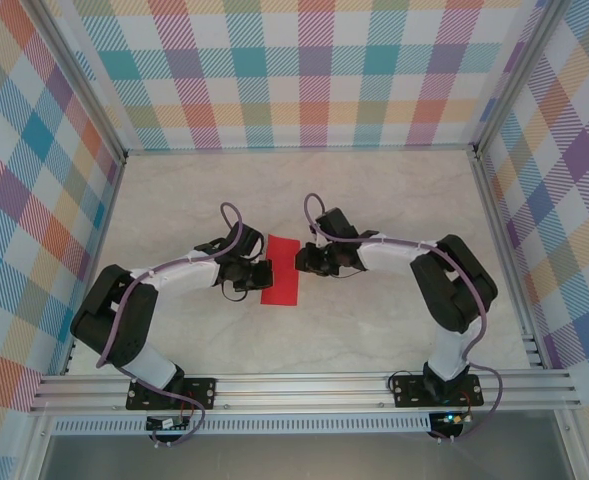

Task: Fold a paper plane with a square sheet of paper (pick it up from the middle)
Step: Fold the triangle a second time at the center of the table.

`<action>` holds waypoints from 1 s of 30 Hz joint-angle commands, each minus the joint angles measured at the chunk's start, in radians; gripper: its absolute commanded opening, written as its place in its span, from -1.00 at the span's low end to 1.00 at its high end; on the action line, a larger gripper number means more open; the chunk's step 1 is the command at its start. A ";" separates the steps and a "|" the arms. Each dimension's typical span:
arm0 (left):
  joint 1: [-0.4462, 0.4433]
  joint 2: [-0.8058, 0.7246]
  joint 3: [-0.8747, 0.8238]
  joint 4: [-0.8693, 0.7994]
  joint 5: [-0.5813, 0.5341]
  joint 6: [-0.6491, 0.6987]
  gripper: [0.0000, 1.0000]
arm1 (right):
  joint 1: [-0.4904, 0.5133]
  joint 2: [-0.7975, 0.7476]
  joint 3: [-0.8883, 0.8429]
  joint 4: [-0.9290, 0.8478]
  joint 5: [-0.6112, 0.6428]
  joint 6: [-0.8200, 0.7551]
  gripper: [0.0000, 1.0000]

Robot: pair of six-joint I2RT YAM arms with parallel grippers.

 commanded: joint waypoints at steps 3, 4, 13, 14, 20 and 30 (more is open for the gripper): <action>-0.010 0.013 0.012 -0.016 0.014 -0.031 -0.78 | 0.003 0.068 0.070 0.015 -0.048 -0.008 -0.51; -0.010 0.014 0.014 -0.016 0.022 -0.032 -0.75 | 0.003 0.080 0.078 0.011 -0.053 -0.007 -0.51; -0.009 -0.001 0.007 0.011 0.109 -0.058 -0.44 | 0.003 0.132 0.108 -0.025 -0.051 -0.009 -0.52; -0.008 -0.003 0.004 0.011 0.128 -0.060 -0.41 | 0.003 0.135 0.110 -0.030 -0.048 -0.009 -0.52; -0.004 -0.024 -0.013 0.086 0.229 -0.091 -0.29 | 0.003 0.156 0.125 -0.070 -0.028 -0.003 -0.52; 0.003 -0.039 -0.034 0.084 0.253 -0.110 -0.21 | 0.003 0.178 0.145 -0.112 -0.011 0.004 -0.52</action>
